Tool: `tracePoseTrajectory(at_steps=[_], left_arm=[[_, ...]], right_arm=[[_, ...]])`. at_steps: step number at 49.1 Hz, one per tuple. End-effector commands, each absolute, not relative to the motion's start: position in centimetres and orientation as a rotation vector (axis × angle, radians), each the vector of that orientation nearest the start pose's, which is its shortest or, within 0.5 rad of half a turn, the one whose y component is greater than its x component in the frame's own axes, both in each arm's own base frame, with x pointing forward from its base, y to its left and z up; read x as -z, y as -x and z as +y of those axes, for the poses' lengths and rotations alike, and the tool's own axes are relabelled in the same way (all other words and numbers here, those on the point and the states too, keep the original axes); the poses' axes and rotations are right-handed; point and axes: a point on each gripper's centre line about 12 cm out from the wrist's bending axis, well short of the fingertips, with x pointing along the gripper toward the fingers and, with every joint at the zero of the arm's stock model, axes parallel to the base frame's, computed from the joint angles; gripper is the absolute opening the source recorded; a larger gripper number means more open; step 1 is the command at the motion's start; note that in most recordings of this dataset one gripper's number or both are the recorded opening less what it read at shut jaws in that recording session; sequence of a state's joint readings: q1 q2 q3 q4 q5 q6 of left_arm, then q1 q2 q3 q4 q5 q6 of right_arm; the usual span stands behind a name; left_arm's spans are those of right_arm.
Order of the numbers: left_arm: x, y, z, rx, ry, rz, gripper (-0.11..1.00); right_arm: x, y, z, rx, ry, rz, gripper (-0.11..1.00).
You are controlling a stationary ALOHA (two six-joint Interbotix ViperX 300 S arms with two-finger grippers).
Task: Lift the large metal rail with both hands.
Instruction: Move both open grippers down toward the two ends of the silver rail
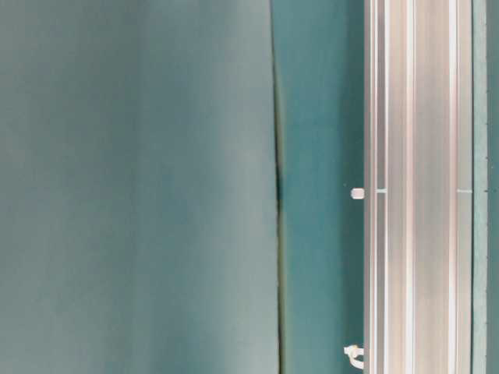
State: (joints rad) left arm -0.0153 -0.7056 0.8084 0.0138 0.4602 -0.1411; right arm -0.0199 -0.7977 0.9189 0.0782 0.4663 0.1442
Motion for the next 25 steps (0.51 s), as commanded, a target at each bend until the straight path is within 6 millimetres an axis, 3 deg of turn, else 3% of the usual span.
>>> tracePoseTrajectory(at_steps=[1,13,25], left_arm=[[-30.6,-26.0,-0.4,-0.029,0.113,0.622,-0.02],[-28.7,-27.3,-0.4,-0.05,0.102,0.895,-0.02],[-27.8,-28.0,-0.3,-0.057,0.092,0.997,-0.02]], right_arm=[[-27.7,-23.6,0.0,0.055,-0.233,0.662,0.0],[-25.7,-25.8,0.1,0.067,-0.227,0.92,0.0],[-24.7,-27.9,0.0,0.075,-0.211,1.087,0.0]])
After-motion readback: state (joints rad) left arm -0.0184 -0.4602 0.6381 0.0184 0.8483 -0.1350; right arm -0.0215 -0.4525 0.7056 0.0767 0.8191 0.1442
